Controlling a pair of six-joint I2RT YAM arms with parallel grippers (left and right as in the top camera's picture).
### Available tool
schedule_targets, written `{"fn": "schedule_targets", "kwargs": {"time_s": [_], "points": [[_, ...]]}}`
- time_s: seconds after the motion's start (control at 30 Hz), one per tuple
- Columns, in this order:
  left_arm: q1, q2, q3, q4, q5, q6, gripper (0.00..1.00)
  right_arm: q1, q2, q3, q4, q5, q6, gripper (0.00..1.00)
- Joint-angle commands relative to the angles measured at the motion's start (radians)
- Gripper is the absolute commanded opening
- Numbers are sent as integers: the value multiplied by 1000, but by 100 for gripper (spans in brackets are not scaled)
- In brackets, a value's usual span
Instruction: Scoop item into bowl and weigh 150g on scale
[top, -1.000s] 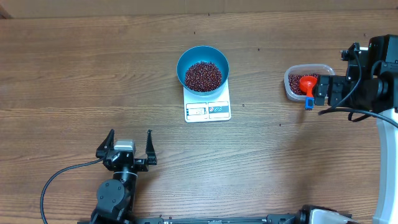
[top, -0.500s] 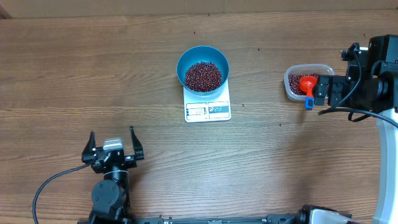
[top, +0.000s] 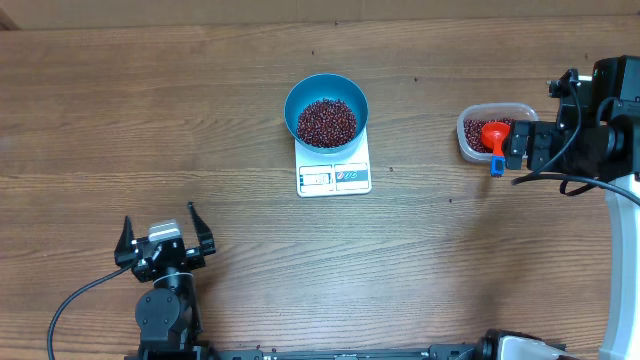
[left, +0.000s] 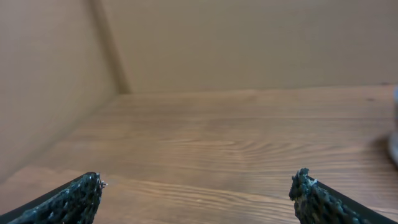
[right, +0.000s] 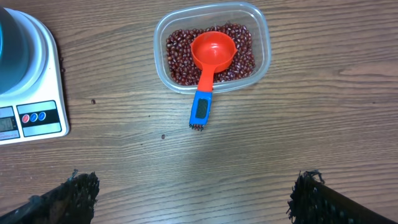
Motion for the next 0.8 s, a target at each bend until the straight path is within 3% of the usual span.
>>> {"fn": "schedule_targets", "kwargs": {"time_s": [0.0,0.2,0.5,0.77], "points": [[6,2,-4,11,214,-35,100,4,0,21,2,-9,-1,100],[6,2,-4,-23,356,-60,100,4,0,21,2,-9,-1,100],[6,2,-4,-152,356,-66,100,4,0,21,2,-9,-1,100],[5,3,-3,-156,365,-67,100,4,0,21,2,-9,-1,100]]}}
